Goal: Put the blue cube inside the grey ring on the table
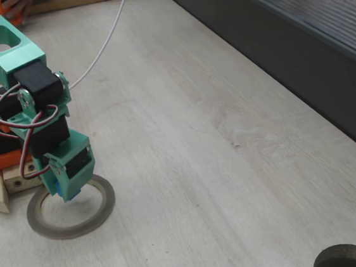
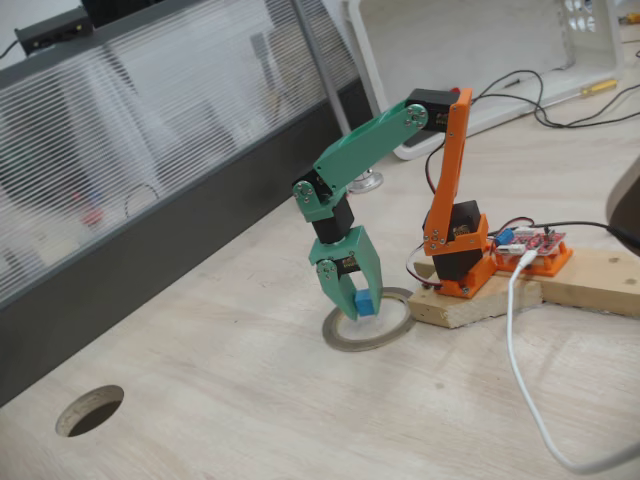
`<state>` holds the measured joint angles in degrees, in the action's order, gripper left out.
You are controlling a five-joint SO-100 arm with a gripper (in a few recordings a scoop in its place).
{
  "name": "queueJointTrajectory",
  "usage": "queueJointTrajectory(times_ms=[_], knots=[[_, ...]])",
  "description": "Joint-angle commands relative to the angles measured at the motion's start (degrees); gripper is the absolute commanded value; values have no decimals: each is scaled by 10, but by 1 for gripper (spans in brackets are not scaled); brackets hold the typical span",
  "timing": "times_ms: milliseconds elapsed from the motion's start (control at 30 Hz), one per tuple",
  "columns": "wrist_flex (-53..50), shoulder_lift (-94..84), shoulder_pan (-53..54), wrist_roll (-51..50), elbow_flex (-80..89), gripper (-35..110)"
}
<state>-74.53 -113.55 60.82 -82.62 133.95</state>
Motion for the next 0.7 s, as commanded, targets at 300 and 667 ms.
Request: queueJointTrajectory(times_ms=[300, 667], knots=[[-1, -8, 11, -4, 10, 7], [-1, -8, 11, -5, 11, 7]])
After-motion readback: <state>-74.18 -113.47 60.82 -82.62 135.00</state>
